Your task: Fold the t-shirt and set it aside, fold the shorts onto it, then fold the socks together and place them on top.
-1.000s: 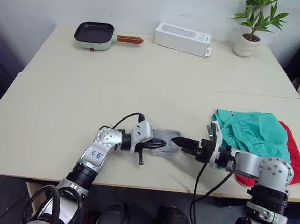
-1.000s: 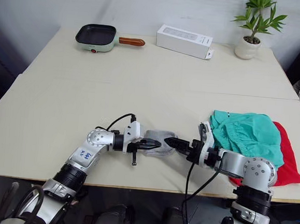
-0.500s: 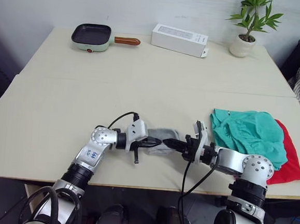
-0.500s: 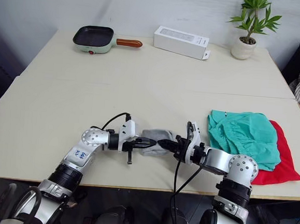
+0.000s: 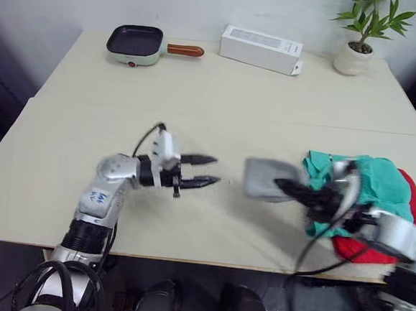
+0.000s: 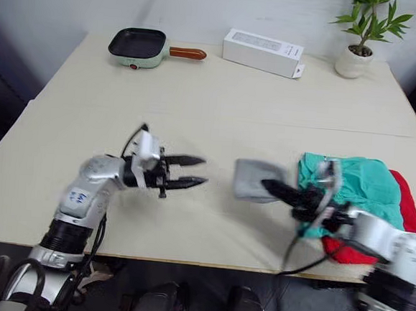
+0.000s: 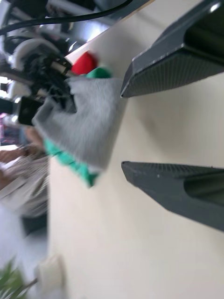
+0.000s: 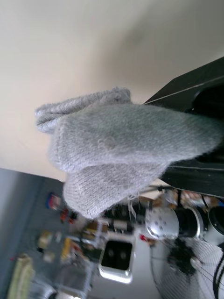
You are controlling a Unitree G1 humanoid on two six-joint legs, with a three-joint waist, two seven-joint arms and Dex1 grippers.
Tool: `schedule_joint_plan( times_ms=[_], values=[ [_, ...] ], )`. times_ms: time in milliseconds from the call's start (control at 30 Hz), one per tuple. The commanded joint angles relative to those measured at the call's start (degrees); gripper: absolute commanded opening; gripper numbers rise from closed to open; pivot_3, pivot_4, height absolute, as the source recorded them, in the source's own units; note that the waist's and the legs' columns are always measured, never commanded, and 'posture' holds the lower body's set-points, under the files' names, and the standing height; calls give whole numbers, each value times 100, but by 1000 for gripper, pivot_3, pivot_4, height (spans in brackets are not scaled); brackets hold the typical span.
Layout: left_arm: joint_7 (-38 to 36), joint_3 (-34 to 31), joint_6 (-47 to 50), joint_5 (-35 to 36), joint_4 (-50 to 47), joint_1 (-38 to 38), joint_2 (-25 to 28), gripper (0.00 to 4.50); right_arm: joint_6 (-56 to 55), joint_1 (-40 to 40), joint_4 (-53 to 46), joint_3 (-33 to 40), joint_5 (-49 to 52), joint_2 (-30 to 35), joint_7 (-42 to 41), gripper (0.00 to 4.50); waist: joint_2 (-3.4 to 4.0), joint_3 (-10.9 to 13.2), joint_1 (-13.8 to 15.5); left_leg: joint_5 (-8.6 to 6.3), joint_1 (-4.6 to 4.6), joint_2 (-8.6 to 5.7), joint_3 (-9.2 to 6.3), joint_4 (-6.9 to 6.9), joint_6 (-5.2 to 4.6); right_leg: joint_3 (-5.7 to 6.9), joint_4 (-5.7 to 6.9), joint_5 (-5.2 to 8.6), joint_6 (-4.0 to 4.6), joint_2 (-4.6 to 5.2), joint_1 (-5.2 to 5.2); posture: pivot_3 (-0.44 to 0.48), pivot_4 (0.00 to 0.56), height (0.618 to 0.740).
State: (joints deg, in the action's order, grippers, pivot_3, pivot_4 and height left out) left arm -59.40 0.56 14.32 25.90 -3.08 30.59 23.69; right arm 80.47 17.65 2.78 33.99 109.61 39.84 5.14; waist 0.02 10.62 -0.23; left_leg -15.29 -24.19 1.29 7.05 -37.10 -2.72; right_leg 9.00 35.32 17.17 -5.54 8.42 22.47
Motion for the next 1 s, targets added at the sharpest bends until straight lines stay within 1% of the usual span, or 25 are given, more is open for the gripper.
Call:
schedule_joint_plan(
  times_ms=[33, 67, 133, 233, 333, 467, 567, 633, 667, 733, 767, 833, 900, 1000],
  values=[
    [-25, -155, 345, 477, -652, -85, 148, 3598, -268, -240, 488, 505, 339, 1009, -367, 27, -2, 2, 16, 1, 0, -5, 7, 2, -4, 0, -8, -5, -8, -6, 0, 0, 150, 740],
    [-48, -176, 427, 549, -749, -124, 205, 3905, -295, -351, 750, 592, 333, 1349, -427, 27, -3, 2, 19, 2, 0, -8, 10, 0, -6, 1, -30, -7, -12, -15, 0, 0, 150, 740],
    [-46, -190, 550, 643, -856, -179, 285, 4477, -376, -408, 1345, 726, 83, 1836, -619, 27, -5, 3, 33, 5, 1, -9, 15, 1, -10, 1, -34, -11, -20, -20, 0, 0, 150, 740],
    [-38, -201, 625, 711, -854, -226, 342, 4500, -512, -350, 2215, 678, -615, 2240, -971, 27, -15, 10, 41, 12, 2, -15, 25, -1, -23, 2, -38, -19, -35, -19, 1, 0, 150, 740],
    [-8, -166, 644, 710, -844, -221, 354, 4500, -606, -228, 2819, 606, -1039, 2174, -1160, 27, -17, 12, 38, 17, 1, -14, 29, 1, -44, 1, -56, -38, -43, -17, 1, 0, 150, 740],
    [50, -129, 702, 741, -875, -244, 306, 4500, -654, -223, 3086, 304, -1842, 1772, -1276, 27, -17, 12, 32, 21, -2, -10, 31, 4, -43, -6, -61, -43, -43, 2, 3, 0, 150, 740],
    [53, -80, 604, 615, -826, -296, 311, 4500, -978, -80, 3358, 356, -2380, 1486, -1274, 27, -15, 12, 36, 27, -2, -9, 33, 6, -26, -3, -60, -43, -43, -2, 5, 0, 150, 740],
    [12, -68, 492, 490, -775, -337, 389, 4500, -1122, -108, 3353, 580, -2562, 1427, -1299, 747, -4, 16, 40, 27, -2, -13, 38, 6, -27, -1, -57, -43, -43, -12, 7, 0, 150, 740],
    [-16, -93, 482, 477, -763, -361, 444, 4500, -1088, -184, 3306, 677, -2611, 1446, -1351, 983, -4, 16, 42, 27, -1, -17, 42, 5, -30, -1, -55, -44, -44, -12, 7, 0, 150, 740],
    [-51, -177, 513, 518, -746, -407, 551, 4500, -993, -357, 3193, 850, -2725, 1524, -1469, 1704, -4, 16, 50, 26, -1, -17, 44, 3, -32, -1, -57, -46, -49, -11, 7, 0, 150, 740],
    [-73, -218, 509, 520, -726, -436, 619, 4500, -957, -452, 3149, 934, -2804, 1590, -1526, 2064, -4, 16, 67, 25, -1, -17, 43, 2, -34, -2, -59, -48, -52, -10, 5, 0, 150, 740],
    [-163, -333, 454, 507, -705, -542, 827, 4500, -872, -660, 3087, 1179, -2990, 1947, -1827, 2767, 4, 20, 122, 23, -2, -20, 44, 1, -38, -4, -62, -48, -53, -6, 6, 0, 150, 740],
    [-219, -501, 397, 511, -723, -692, 1058, 4500, -975, -878, 2916, 1282, -3358, 2392, -2318, 3401, 29, 31, 158, 19, -3, -24, 49, 1, -45, -7, -65, -48, -53, 2, 9, 0, 150, 740],
    [-307, -774, 533, 686, -799, -1031, 1379, 4500, -1659, -1301, 2297, 1175, -4206, 2819, -3276, 4453, 45, 36, 158, 11, -2, -24, 61, 6, -57, -12, -76, -49, -54, 10, 13, 0, 150, 740]
  ],
)
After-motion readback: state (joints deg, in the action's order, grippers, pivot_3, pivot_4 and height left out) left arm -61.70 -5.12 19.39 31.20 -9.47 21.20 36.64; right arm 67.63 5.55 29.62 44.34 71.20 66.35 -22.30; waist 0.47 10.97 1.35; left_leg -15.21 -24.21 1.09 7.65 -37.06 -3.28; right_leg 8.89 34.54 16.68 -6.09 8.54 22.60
